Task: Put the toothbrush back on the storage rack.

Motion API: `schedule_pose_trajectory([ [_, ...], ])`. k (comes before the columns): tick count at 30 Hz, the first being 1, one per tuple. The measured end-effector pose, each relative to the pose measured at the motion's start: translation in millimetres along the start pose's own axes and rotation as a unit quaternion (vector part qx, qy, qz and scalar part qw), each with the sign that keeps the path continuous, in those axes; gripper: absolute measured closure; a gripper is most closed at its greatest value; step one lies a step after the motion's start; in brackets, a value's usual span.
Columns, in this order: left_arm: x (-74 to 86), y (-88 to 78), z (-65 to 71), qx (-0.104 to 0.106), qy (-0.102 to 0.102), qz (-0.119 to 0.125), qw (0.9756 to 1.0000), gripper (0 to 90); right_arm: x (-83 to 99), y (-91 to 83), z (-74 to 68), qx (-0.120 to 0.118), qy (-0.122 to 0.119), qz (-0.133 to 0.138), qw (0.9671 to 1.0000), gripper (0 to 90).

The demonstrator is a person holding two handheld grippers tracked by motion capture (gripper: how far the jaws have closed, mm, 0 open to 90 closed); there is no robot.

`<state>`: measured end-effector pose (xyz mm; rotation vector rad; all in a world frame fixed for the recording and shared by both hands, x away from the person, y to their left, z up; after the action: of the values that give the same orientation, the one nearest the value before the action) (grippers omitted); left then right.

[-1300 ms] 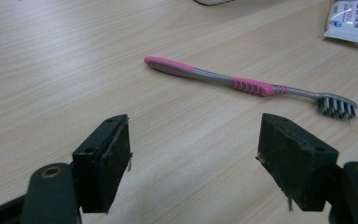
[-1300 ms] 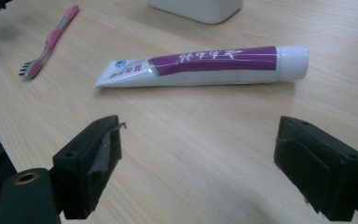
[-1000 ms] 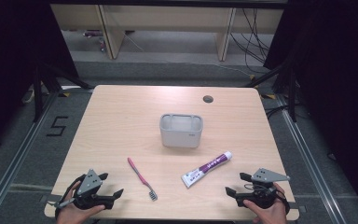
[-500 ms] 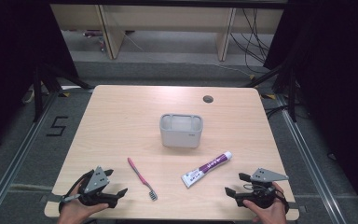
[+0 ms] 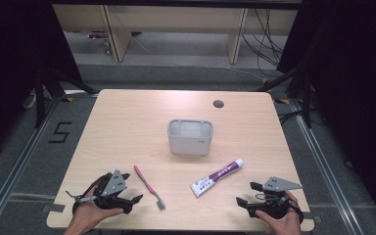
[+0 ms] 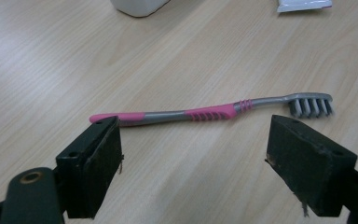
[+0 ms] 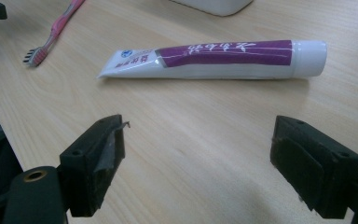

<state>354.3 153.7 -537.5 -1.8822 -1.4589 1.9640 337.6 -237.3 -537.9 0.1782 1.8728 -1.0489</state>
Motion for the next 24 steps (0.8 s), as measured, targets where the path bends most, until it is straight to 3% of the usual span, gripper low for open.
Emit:
schedule_pose_trajectory([
  [11,-6.6,7.0,1.0,0.006,0.021,-0.007,0.9997,18.3,0.6,1.2,1.5,0.003,-0.003,-0.003,1.0000,18.9],
  [12,-7.9,9.1,0.4,0.008,0.027,-0.006,0.9996,18.3,1.3,2.7,-1.2,-0.002,0.015,-0.006,0.9999,18.9],
  [16,-10.5,10.8,1.4,0.017,0.033,-0.007,0.9993,18.7,0.7,3.0,-0.7,-0.012,0.011,-0.005,0.9999,18.7],
  [19,-13.0,14.1,2.1,0.022,0.051,-0.013,0.9984,20.0,-0.7,3.8,0.5,0.001,0.003,-0.003,1.0000,18.7],
  [21,-13.8,14.8,0.9,0.024,0.065,-0.021,0.9974,22.2,-0.3,3.6,-4.9,-0.010,0.021,-0.009,0.9997,18.7],
  [24,-17.2,18.6,-0.7,0.028,0.084,-0.024,0.9958,25.4,-0.9,4.2,-1.4,-0.004,-0.001,-0.008,1.0000,18.7],
])
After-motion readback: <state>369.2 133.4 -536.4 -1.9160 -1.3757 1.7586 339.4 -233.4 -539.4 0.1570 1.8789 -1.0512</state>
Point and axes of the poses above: each handheld gripper's, and its own axes: y roughly forward along the jaws, x roughly out of its underside, z roughly to its right, the point moved 8 cm from there along y, roughly forward along the jaws, and after that the axes turned 2 degrees about y, right-handed, at the moved point
